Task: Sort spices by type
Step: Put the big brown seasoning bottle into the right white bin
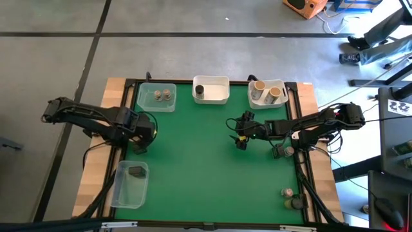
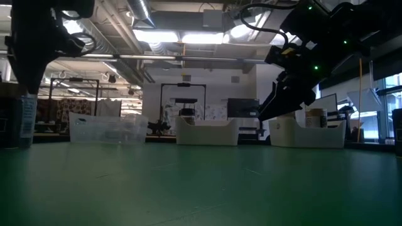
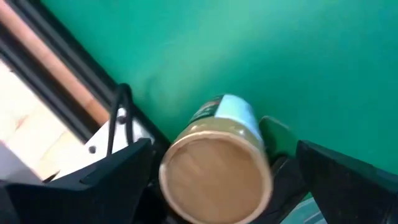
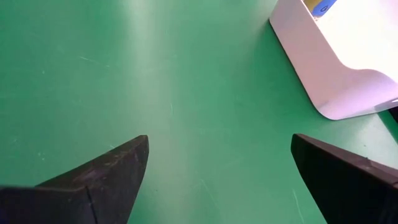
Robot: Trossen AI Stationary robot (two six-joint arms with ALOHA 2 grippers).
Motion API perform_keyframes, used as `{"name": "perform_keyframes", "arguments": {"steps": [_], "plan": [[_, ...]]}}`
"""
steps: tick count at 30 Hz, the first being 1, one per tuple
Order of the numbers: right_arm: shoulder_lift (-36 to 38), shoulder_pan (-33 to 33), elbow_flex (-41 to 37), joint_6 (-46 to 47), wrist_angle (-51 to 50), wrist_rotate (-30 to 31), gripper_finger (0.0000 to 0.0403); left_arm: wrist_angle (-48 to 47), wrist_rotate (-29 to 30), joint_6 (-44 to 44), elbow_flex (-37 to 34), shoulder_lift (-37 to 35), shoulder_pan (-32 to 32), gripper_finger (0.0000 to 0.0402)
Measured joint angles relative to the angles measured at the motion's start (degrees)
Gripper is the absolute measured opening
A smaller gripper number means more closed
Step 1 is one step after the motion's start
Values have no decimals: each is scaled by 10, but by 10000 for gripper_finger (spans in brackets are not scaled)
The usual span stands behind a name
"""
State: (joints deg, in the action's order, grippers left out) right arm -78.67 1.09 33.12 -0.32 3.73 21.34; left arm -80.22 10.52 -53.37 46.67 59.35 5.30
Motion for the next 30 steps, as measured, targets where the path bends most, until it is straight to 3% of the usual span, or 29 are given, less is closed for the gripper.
{"name": "perform_keyframes", "arguments": {"steps": [12,17,30], "plan": [[0,0,0,0,0,0,390,1,5,-48,0,3,0,381],[0,0,0,0,0,0,390,0,-25,-68,0,19,-2,378],[0,0,0,-1,1,0,390,-2,-51,-85,0,54,-2,324]]}}
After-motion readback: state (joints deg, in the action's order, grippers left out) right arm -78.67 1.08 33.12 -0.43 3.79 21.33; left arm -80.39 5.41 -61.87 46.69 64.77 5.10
